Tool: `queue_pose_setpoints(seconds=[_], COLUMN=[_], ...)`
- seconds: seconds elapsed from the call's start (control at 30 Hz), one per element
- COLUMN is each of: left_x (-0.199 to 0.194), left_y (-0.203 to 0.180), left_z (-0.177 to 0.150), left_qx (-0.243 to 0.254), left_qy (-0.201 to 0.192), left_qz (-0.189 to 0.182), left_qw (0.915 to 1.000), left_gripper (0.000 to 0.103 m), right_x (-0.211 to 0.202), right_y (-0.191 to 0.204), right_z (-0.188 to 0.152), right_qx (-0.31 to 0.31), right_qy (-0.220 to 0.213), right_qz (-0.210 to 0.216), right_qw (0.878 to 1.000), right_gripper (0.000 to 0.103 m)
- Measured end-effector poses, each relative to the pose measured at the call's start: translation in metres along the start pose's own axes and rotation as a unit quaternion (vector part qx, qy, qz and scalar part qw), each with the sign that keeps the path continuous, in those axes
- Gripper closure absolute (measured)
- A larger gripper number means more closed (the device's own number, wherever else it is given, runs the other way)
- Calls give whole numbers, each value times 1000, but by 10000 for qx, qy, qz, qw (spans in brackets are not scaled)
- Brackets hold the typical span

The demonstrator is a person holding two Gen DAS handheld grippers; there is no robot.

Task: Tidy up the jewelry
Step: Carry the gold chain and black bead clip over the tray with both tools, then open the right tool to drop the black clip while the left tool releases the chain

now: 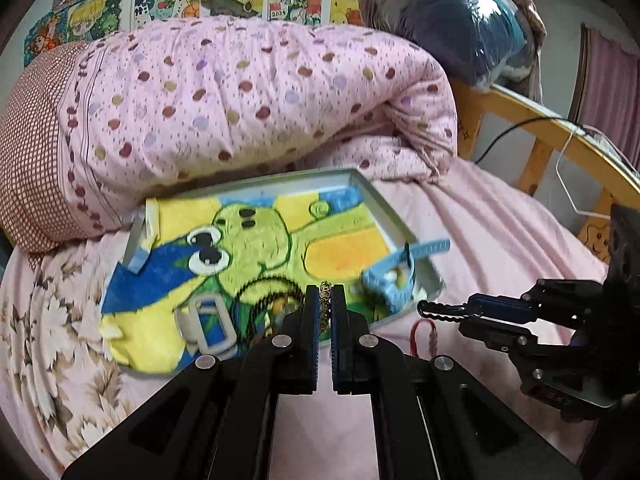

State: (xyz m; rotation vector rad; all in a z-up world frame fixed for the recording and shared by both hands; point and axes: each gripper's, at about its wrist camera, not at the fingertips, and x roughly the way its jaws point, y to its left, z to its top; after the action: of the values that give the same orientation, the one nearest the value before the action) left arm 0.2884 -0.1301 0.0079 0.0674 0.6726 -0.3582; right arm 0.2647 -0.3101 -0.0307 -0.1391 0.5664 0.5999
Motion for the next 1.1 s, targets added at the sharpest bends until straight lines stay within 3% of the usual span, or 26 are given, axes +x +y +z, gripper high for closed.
queue_pose_setpoints(seconds=[0.27,0.43,0.97,1.03,1.1], left_x=[14,33,79,78,76], left_y=[8,20,38,39,40], left_z=[17,18,-13,-14,-14], left_qx=[-220,-530,-1115,-1180,-1194], left_qy=[-141,-98,698,688,666], left_qz=[10,39,-146,-207,-195], left_qw=[9997,9985,9912,9904,9904], left_gripper=[100,100,100,100,100], right_x=[18,37,60,59,57], right_y=[-29,-47,-60,-61,-62], right_z=[17,17,3,4,4], right_qx=[597,990,1218,1237,1259], right_qy=[-270,-153,271,265,223], right_qz=[-90,-75,-226,-230,-239], right_qw=[9978,9949,9919,9917,9915], right_gripper=[86,86,85,83,72])
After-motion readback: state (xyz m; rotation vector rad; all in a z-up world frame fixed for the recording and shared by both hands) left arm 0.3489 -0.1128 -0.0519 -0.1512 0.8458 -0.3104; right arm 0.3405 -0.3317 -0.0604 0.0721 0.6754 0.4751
